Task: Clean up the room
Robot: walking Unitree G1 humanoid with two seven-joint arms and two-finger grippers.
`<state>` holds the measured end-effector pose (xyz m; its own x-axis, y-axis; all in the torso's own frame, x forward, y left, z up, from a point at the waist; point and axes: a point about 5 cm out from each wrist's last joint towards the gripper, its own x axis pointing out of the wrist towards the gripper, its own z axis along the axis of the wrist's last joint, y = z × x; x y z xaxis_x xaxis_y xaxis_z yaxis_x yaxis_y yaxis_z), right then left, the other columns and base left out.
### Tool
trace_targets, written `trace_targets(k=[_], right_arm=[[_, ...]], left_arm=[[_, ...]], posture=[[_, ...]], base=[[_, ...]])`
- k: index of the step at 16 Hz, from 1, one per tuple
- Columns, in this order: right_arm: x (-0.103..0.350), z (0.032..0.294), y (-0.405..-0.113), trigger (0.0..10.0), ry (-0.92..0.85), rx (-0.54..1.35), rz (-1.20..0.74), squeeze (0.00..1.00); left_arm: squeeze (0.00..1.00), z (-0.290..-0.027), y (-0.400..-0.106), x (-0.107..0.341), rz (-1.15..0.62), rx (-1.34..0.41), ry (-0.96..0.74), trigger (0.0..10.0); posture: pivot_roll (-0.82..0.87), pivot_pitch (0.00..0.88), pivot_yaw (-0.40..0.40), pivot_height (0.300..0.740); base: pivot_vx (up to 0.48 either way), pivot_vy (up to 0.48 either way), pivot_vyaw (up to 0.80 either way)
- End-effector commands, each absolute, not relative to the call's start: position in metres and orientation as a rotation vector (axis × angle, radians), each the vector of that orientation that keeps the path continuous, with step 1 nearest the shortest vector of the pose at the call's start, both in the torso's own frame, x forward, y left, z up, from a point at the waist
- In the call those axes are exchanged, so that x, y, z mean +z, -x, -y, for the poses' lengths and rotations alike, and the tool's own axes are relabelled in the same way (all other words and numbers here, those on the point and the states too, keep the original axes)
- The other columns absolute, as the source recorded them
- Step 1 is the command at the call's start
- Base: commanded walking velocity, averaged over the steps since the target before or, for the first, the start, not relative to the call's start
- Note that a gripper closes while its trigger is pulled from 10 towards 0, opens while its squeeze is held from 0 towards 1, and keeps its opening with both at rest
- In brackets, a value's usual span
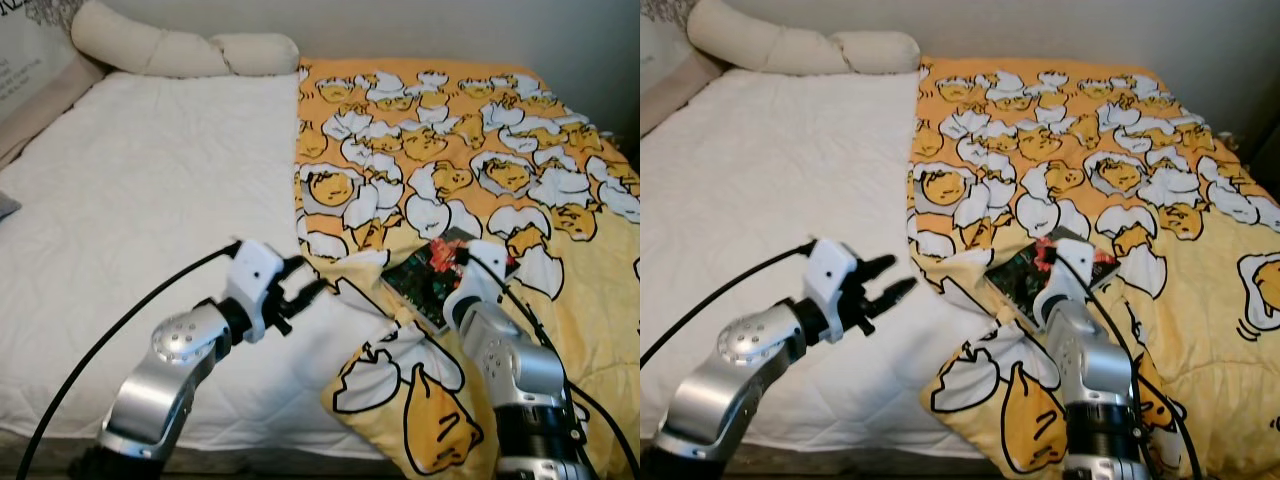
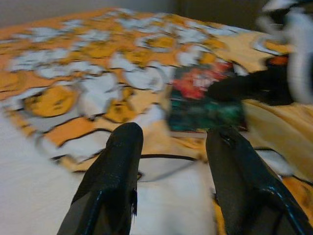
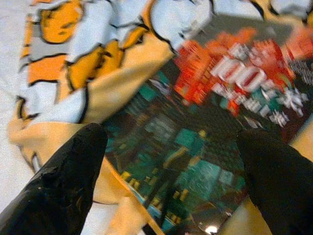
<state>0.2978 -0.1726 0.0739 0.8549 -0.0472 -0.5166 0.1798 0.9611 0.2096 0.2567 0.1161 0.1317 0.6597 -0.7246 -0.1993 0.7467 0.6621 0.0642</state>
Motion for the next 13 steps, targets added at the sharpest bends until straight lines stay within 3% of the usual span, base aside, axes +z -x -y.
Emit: trace_targets(k=[1,8,13], right_arm=[[0.069,0.179,-0.297,10.0,-0.325,-0.182,-0.578,0.0],[0.048,0.185,-0.289,10.0,-0.484,-0.266,-0.696,0.0],[0.057,0.171,-0.297,10.0,-0.66,-0.144,-0.615,0.0]], left_arm=[[0.02,-0.113,-0.256,0.134,-0.177,-0.906,-0.145,10.0],[0.02,-0.105,-0.251,0.137,-0.213,-1.031,-0.146,10.0],[0.02,-0.106,-0.249,0.138,-0.219,-1.055,-0.153,10.0]], posture=[[0.0,0.0,-0.008,0.74],[0.01,0.0,0.014,0.74],[0.02,0.0,0.023,0.74]], base=[[0.0,0.0,0.0],[0.0,0.0,0.0],[0.0,0.0,0.0]])
